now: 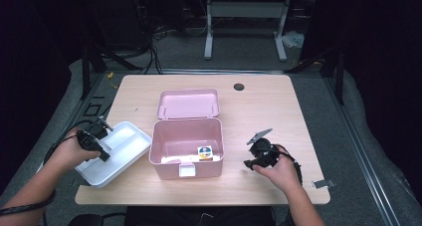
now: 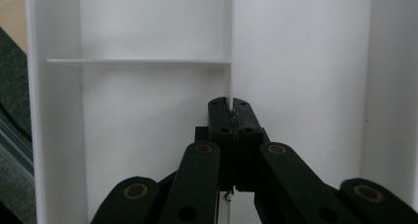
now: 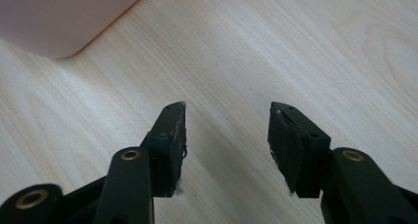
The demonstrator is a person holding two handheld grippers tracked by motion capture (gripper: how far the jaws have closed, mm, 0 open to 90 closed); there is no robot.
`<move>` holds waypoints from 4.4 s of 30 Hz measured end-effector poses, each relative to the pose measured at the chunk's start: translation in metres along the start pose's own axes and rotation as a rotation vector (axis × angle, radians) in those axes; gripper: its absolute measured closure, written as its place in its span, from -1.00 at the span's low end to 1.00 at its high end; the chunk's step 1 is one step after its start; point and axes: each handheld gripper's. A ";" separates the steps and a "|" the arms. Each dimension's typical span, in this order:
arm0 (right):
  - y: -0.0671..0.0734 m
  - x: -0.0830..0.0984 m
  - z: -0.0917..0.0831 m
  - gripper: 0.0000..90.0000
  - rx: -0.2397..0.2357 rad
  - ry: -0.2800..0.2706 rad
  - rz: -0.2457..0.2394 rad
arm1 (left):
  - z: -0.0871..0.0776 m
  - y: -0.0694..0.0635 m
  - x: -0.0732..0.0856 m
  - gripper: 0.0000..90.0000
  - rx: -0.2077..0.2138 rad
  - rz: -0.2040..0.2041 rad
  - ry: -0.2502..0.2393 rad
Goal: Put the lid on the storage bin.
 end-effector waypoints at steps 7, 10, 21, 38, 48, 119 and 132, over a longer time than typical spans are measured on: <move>-0.001 0.001 0.000 0.08 0.003 -0.011 0.010 | -0.023 -0.003 -0.003 0.99 -0.006 0.015 -0.021; -0.001 0.001 -0.001 0.08 0.002 -0.014 0.010 | -0.032 -0.005 -0.004 0.99 -0.009 0.020 -0.025; -0.002 0.003 0.000 0.08 0.000 -0.012 0.020 | -0.069 -0.014 -0.011 0.99 -0.017 0.024 -0.051; -0.003 0.005 0.003 0.07 -0.016 -0.012 0.022 | -0.111 -0.055 -0.037 0.99 -0.006 0.167 -0.119; -0.005 0.007 0.004 0.07 -0.024 -0.016 0.034 | -0.097 -0.110 -0.070 0.99 0.048 0.289 -0.093; -0.004 0.021 0.004 0.07 -0.034 -0.001 0.070 | -0.003 -0.208 -0.127 0.95 -0.029 0.897 0.070; -0.008 0.019 0.002 0.01 -0.032 -0.028 0.099 | -0.005 -0.198 -0.123 0.84 -0.003 0.840 0.024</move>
Point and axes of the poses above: each handheld gripper's, and its own axes: z roughly forward along the jaws, x roughly out of its underside, y roughly to its left, and after that the axes turned 15 degrees about -z, right-handed
